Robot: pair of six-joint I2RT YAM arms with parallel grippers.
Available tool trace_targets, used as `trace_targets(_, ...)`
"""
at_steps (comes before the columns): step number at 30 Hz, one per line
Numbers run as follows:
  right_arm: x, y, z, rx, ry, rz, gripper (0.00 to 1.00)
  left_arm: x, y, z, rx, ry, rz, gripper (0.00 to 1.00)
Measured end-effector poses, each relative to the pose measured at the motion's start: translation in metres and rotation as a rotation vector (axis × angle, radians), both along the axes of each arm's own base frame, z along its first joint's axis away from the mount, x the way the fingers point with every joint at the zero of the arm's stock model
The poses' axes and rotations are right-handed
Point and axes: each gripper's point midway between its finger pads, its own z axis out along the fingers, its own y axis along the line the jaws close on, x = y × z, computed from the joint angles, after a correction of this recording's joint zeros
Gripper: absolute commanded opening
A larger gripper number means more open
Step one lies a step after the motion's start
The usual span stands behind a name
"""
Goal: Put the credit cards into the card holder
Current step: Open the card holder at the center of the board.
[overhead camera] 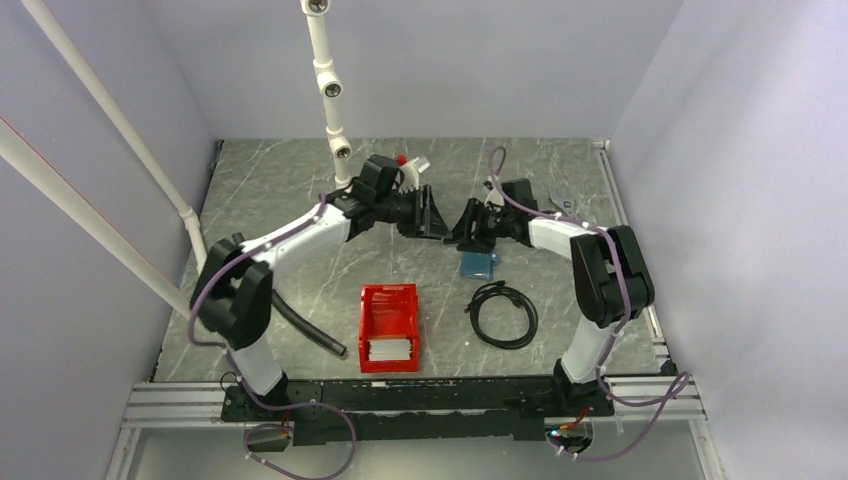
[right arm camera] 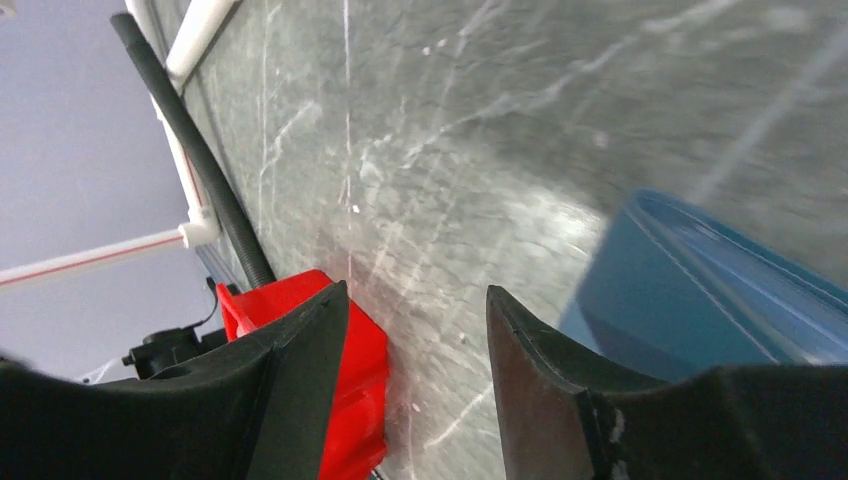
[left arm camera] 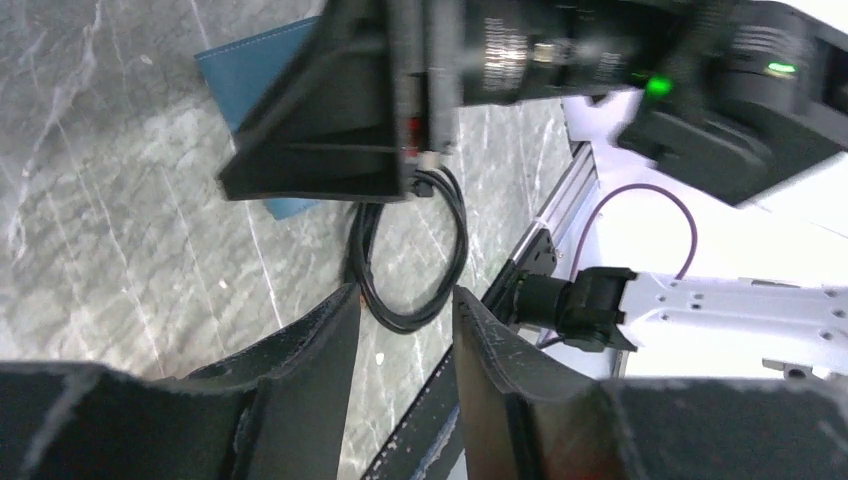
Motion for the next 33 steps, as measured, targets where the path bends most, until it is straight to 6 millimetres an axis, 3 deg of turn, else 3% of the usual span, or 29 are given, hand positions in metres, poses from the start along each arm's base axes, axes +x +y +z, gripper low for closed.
trace_targets(3, 0.0, -0.024, 0.009, -0.04, -0.021, -0.051, 0.59, 0.009, -0.015, -0.023, 0.011, 0.041, -0.017, 0.5)
trace_targets(6, -0.005, -0.05, 0.034, -0.091, -0.088, -0.111, 0.58, 0.008, -0.035, -0.043, 0.028, 0.081, -0.05, 0.5)
trace_targets(9, -0.005, -0.08, 0.058, -0.123, -0.173, -0.19, 0.32, 0.006, -0.061, -0.05, 0.027, 0.084, -0.096, 0.42)
trace_targets(10, -0.005, -0.094, 0.06, -0.132, -0.189, -0.227, 0.29, 0.006, -0.07, -0.05, 0.022, 0.078, -0.112, 0.39)
trace_targets(12, -0.007, -0.113, 0.051, -0.154, -0.175, -0.275, 0.32, 0.006, -0.091, -0.05, 0.012, 0.066, -0.145, 0.37)
trace_targets(14, -0.012, -0.128, 0.03, -0.181, -0.12, -0.314, 0.42, 0.006, -0.109, -0.051, 0.009, 0.05, -0.17, 0.36)
trace_targets(17, -0.027, -0.137, -0.004, -0.235, -0.019, -0.333, 0.51, 0.006, -0.135, -0.054, 0.028, 0.007, -0.206, 0.35)
trace_targets(20, -0.032, -0.144, -0.023, -0.284, 0.025, -0.339, 0.56, 0.007, -0.153, -0.062, 0.094, -0.042, -0.22, 0.34)
trace_targets(25, -0.03, -0.145, -0.041, -0.275, 0.067, -0.341, 0.57, 0.013, -0.151, -0.078, 0.181, -0.065, -0.188, 0.37)
trace_targets(30, -0.023, -0.129, -0.04, -0.184, 0.046, -0.303, 0.58, 0.013, -0.137, -0.095, 0.227, -0.061, -0.149, 0.35)
trace_targets(33, -0.023, -0.119, -0.039, -0.143, 0.036, -0.282, 0.55, 0.011, -0.12, -0.094, 0.24, -0.063, -0.119, 0.34)
